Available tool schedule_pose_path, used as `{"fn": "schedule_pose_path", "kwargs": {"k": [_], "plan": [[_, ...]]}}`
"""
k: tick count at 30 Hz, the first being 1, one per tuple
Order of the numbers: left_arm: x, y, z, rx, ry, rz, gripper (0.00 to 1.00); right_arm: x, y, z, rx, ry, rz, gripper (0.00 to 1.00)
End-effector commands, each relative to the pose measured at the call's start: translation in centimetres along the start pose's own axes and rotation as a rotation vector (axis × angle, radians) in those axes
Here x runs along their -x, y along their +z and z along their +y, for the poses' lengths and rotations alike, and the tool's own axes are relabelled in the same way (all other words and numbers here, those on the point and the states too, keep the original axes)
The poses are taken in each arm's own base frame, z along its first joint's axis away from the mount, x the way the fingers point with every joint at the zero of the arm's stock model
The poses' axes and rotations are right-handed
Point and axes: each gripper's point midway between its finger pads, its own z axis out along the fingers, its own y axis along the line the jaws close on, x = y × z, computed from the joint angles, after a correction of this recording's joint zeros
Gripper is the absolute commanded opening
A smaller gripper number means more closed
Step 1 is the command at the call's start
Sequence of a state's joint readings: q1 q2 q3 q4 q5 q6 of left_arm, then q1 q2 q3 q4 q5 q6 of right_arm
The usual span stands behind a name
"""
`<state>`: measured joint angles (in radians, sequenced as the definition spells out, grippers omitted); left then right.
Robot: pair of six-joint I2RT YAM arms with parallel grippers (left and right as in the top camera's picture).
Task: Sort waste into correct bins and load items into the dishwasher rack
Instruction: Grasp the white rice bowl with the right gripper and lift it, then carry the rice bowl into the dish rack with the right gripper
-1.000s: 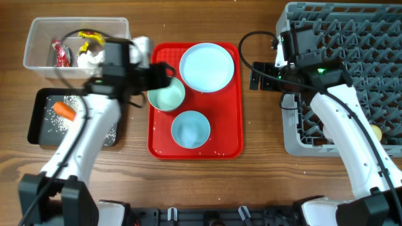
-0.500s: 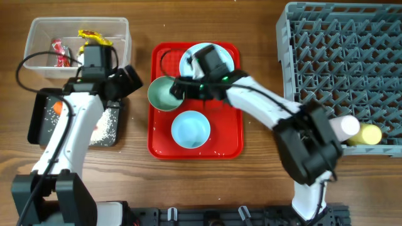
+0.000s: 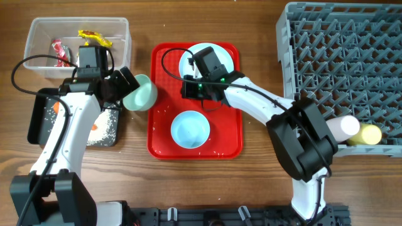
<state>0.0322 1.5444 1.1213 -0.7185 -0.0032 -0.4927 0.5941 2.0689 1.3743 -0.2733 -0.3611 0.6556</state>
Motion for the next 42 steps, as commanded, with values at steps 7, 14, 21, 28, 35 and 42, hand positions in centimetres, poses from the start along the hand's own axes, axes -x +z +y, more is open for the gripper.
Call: {"fn": "schedule_pose_path", "kwargs": {"k": [7, 14, 21, 28, 35, 42], "plan": [[0.5, -0.6, 0.2, 0.003, -0.018, -0.025, 1.0, 4.0, -6.3, 4.2, 0.003, -0.125, -0.169, 0.31], [2.2, -1.4, 2.1, 0.084, 0.008, -0.1, 0.84, 3.5, -5.6, 9.0, 0.079, -0.21, -0.218, 0.63], [5.4, -6.7, 6.6, 0.097, -0.138, -0.226, 1.0, 2.2, -1.8, 10.5, -0.012, -0.314, -0.195, 0.67], [4.6, -6.6, 7.0, 0.115, -0.138, -0.194, 1.0, 1.2, 2.9, 7.3, -0.178, -0.329, -0.13, 0.51], [4.4, -6.5, 7.1, 0.118, -0.137, -0.187, 1.0, 0.3, 3.9, 6.0, -0.205, -0.319, -0.095, 0.31], [4.4, -6.5, 7.1, 0.118, -0.138, -0.187, 1.0, -1.0, 5.6, 4.9, -0.199, -0.261, -0.043, 0.17]]}}
